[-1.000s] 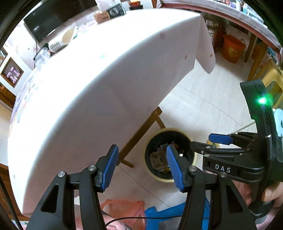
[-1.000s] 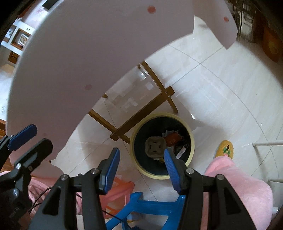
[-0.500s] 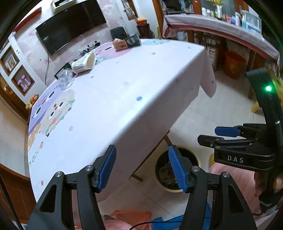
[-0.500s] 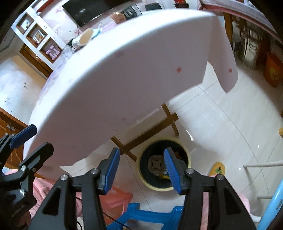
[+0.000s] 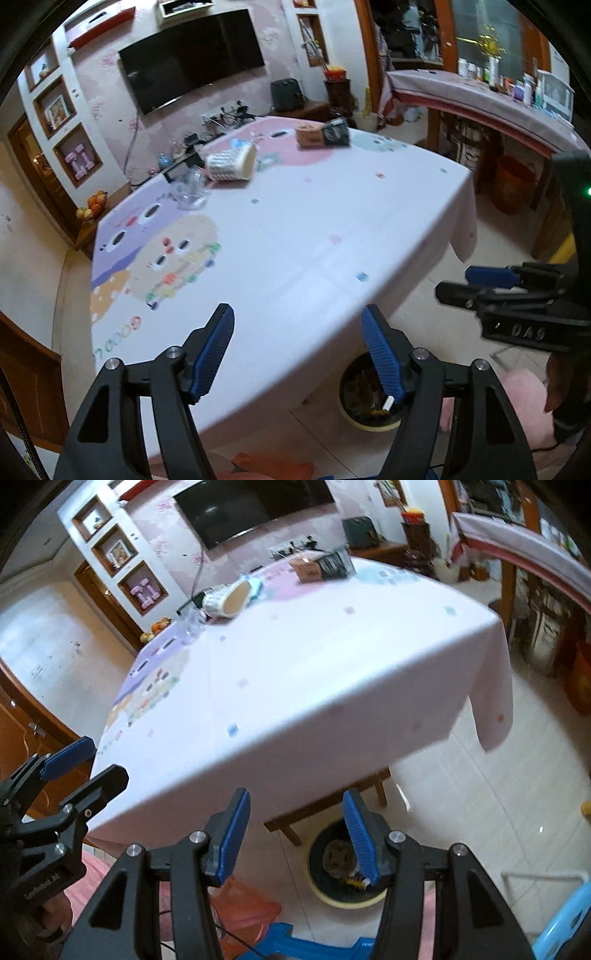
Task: Collect trash
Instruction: 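Move both open tools back over the table, then grasp the checkered paper cup with the left tool while the right tool grasps the brown carton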
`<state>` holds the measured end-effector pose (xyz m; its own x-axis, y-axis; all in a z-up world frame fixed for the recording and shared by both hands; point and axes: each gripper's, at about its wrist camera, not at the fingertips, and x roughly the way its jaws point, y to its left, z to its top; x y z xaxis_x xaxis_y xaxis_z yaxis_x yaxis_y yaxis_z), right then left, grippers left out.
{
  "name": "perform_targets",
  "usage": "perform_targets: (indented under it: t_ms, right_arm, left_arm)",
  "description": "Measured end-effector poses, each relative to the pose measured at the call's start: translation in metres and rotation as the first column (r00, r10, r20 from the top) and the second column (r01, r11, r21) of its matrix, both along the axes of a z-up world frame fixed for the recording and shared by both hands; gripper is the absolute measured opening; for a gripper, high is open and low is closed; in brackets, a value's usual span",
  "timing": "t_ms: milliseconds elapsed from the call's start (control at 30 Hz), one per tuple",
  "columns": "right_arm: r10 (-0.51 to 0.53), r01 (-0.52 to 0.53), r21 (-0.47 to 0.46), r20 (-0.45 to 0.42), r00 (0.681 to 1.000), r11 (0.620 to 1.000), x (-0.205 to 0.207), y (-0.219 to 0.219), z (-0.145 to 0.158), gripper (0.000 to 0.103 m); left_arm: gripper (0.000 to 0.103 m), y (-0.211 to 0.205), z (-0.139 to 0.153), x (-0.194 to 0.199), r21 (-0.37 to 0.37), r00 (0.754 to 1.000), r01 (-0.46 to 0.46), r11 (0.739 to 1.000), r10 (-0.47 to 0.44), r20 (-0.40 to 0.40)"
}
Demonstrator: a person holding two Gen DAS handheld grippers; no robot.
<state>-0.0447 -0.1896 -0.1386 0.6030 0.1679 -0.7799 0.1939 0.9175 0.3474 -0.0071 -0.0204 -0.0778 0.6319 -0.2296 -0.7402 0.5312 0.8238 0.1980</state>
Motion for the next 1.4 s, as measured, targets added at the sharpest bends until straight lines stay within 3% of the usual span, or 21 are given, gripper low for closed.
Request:
perform_targets:
  t_ms: [100, 267, 500, 633, 800, 1000, 1167, 1400]
  right_arm:
    - [0.023, -0.022, -0.037, 0.025, 0.999, 0.999, 0.017, -0.002, 0.015, 0.053]
    - [0.053, -0.048, -0.095, 0.049, 0.997, 0.994, 0.053, -0.010, 0.034, 0.063]
    - [0.051, -0.035, -0.170, 0.088, 0.995, 0.985, 0.124, -0.036, 0.063, 0.068]
    - [0.063, -0.039, -0.233, 0.094, 0.994, 0.972, 0.172, -0.050, 0.075, 0.068]
    - [0.113, -0.081, -0.346, 0.073, 0.991, 0.935, 0.241, -0.064, 0.078, 0.076]
    - [0.162, -0.147, -0.418, 0.001, 0.987, 0.897, 0.311, -0.085, 0.062, 0.076]
    - [0.204, -0.212, -0.445, -0.065, 0.977, 0.870, 0.345, -0.096, 0.042, 0.076]
    - [0.223, -0.255, -0.426, -0.125, 0.967, 0.868, 0.364, -0.104, 0.017, 0.076]
  left_arm:
    - [0.070, 0.008, 0.006, 0.017, -0.001, 1.000, -0.024, 1.000, 0.024, 0.003]
    - [0.070, 0.021, 0.015, 0.058, -0.017, 0.998, -0.065, 0.998, 0.064, -0.028]
    - [0.072, 0.021, 0.026, 0.134, -0.021, 0.991, -0.096, 0.995, 0.094, -0.097]
    - [0.073, 0.016, 0.030, 0.185, -0.061, 0.979, -0.139, 0.988, 0.128, -0.156]
    - [0.073, 0.006, 0.023, 0.258, -0.138, 0.936, -0.253, 0.958, 0.206, -0.284]
    - [0.073, -0.013, 0.002, 0.326, -0.180, 0.876, -0.350, 0.919, 0.253, -0.412]
    - [0.076, -0.025, -0.017, 0.361, -0.179, 0.832, -0.404, 0.897, 0.279, -0.480]
    - [0.080, -0.033, -0.041, 0.387, -0.224, 0.777, -0.504, 0.834, 0.324, -0.540]
